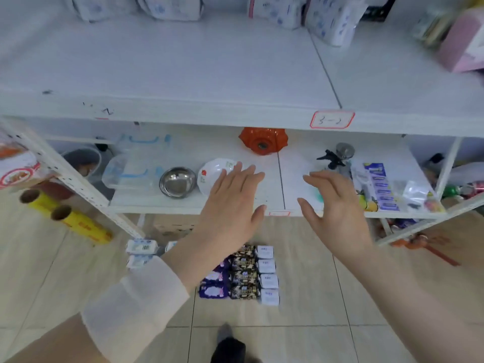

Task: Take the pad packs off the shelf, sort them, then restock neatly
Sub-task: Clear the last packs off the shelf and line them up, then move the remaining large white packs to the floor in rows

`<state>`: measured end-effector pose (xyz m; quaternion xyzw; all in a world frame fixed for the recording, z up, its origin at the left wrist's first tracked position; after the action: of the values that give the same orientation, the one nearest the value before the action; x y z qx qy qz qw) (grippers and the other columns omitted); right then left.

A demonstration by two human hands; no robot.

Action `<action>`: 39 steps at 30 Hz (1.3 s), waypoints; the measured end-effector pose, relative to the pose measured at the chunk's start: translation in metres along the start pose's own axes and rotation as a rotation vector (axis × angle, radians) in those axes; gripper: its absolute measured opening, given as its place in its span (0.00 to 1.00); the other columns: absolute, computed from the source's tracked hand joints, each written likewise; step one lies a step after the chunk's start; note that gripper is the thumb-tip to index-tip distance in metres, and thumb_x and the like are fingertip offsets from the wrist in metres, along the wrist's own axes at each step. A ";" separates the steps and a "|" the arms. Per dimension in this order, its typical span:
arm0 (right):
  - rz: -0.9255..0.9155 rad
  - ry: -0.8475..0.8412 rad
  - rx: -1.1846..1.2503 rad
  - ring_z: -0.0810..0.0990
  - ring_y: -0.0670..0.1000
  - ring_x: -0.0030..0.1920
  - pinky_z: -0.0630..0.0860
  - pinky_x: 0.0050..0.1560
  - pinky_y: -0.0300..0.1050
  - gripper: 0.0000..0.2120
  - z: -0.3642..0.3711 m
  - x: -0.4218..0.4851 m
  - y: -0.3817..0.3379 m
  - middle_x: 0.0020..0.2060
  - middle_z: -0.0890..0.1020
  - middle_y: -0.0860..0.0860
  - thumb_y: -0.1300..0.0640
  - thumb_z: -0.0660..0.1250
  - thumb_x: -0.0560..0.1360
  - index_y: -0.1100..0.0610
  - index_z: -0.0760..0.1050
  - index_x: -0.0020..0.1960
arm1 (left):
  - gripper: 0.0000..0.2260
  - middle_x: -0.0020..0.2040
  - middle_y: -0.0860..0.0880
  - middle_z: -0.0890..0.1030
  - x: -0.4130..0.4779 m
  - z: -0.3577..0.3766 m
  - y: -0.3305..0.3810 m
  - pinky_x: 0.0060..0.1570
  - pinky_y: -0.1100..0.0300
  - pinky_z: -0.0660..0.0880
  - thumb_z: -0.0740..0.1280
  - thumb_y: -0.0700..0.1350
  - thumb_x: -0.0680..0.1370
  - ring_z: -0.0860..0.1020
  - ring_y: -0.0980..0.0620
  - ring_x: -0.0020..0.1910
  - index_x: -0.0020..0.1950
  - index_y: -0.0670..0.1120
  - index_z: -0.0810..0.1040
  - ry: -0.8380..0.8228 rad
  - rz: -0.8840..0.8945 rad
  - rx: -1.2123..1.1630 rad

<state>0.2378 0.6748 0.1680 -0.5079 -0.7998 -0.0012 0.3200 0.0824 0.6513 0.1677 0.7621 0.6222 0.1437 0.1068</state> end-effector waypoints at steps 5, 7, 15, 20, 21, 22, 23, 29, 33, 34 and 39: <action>-0.026 0.087 -0.034 0.70 0.53 0.54 0.72 0.55 0.48 0.20 -0.023 0.067 -0.009 0.53 0.79 0.58 0.50 0.59 0.73 0.62 0.77 0.57 | 0.25 0.77 0.50 0.53 0.043 -0.053 -0.011 0.74 0.57 0.41 0.56 0.51 0.80 0.47 0.52 0.76 0.75 0.48 0.53 0.063 0.017 0.005; -0.022 0.105 -0.033 0.70 0.52 0.54 0.74 0.53 0.50 0.20 -0.028 0.090 -0.009 0.52 0.79 0.59 0.50 0.60 0.72 0.62 0.77 0.57 | 0.25 0.77 0.51 0.52 0.058 -0.065 -0.018 0.72 0.59 0.39 0.56 0.51 0.81 0.46 0.52 0.76 0.75 0.49 0.52 0.072 0.011 0.000; 0.063 0.106 -0.062 0.75 0.62 0.52 0.72 0.49 0.48 0.18 -0.037 0.142 0.014 0.52 0.78 0.59 0.55 0.68 0.71 0.62 0.75 0.59 | 0.25 0.76 0.50 0.54 0.108 -0.081 -0.024 0.73 0.58 0.41 0.57 0.49 0.80 0.47 0.51 0.76 0.75 0.48 0.52 0.077 0.012 -0.002; 0.134 0.058 -0.082 0.73 0.63 0.57 0.73 0.52 0.52 0.21 -0.041 0.169 0.046 0.55 0.76 0.61 0.56 0.71 0.72 0.63 0.74 0.62 | 0.25 0.76 0.49 0.55 0.142 -0.084 -0.023 0.72 0.58 0.42 0.57 0.50 0.80 0.48 0.51 0.76 0.75 0.48 0.53 0.093 -0.010 -0.021; 0.149 0.046 -0.078 0.73 0.63 0.58 0.72 0.53 0.52 0.22 -0.041 0.175 0.053 0.56 0.76 0.61 0.55 0.71 0.72 0.62 0.73 0.63 | 0.25 0.76 0.49 0.55 0.151 -0.084 -0.023 0.72 0.58 0.42 0.57 0.50 0.80 0.49 0.51 0.76 0.75 0.48 0.53 0.091 -0.015 -0.031; 0.163 0.033 -0.074 0.72 0.62 0.60 0.71 0.55 0.52 0.23 -0.040 0.181 0.062 0.57 0.75 0.60 0.54 0.70 0.72 0.62 0.72 0.64 | 0.25 0.76 0.49 0.56 0.160 -0.083 -0.023 0.72 0.58 0.44 0.58 0.50 0.80 0.50 0.50 0.76 0.75 0.48 0.54 0.092 -0.024 -0.048; 0.177 0.022 -0.067 0.71 0.61 0.61 0.70 0.57 0.51 0.24 -0.040 0.187 0.071 0.58 0.75 0.60 0.53 0.70 0.72 0.61 0.71 0.65 | 0.25 0.75 0.48 0.58 0.171 -0.083 -0.024 0.73 0.57 0.46 0.59 0.50 0.80 0.52 0.50 0.75 0.75 0.47 0.55 0.095 -0.041 -0.074; 0.276 0.013 0.058 0.67 0.55 0.66 0.64 0.62 0.45 0.33 -0.030 0.244 0.143 0.63 0.71 0.56 0.47 0.71 0.70 0.59 0.65 0.70 | 0.25 0.72 0.48 0.65 0.254 -0.073 -0.051 0.67 0.58 0.61 0.63 0.50 0.78 0.66 0.48 0.69 0.73 0.47 0.60 0.133 -0.243 -0.298; 0.375 0.020 0.153 0.65 0.53 0.68 0.63 0.66 0.46 0.40 -0.014 0.282 0.189 0.67 0.68 0.55 0.45 0.71 0.69 0.58 0.58 0.73 | 0.25 0.72 0.49 0.65 0.309 -0.071 -0.075 0.64 0.59 0.63 0.63 0.50 0.78 0.66 0.49 0.68 0.73 0.48 0.60 0.202 -0.294 -0.371; 0.408 0.032 0.175 0.64 0.54 0.69 0.64 0.66 0.48 0.41 -0.009 0.291 0.198 0.67 0.67 0.55 0.44 0.71 0.69 0.58 0.57 0.74 | 0.25 0.72 0.49 0.66 0.322 -0.073 -0.080 0.63 0.60 0.63 0.63 0.50 0.78 0.66 0.49 0.68 0.73 0.48 0.60 0.221 -0.297 -0.389; 0.508 0.124 0.233 0.62 0.56 0.70 0.64 0.66 0.51 0.44 0.027 0.337 0.229 0.69 0.63 0.57 0.42 0.72 0.67 0.59 0.55 0.74 | 0.27 0.72 0.47 0.64 0.388 -0.070 -0.112 0.61 0.62 0.63 0.64 0.50 0.77 0.67 0.49 0.68 0.74 0.47 0.58 0.280 -0.301 -0.442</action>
<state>0.3159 1.0682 0.2456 -0.6507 -0.6208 0.1398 0.4143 0.0268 1.0528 0.2288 0.5924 0.6906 0.3618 0.2031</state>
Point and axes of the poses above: each hand's wrist, its own x-axis towards the middle knuckle, its own z-axis out of the palm, y = z × x, the point moved 9 cm from there along x, towards the middle knuckle
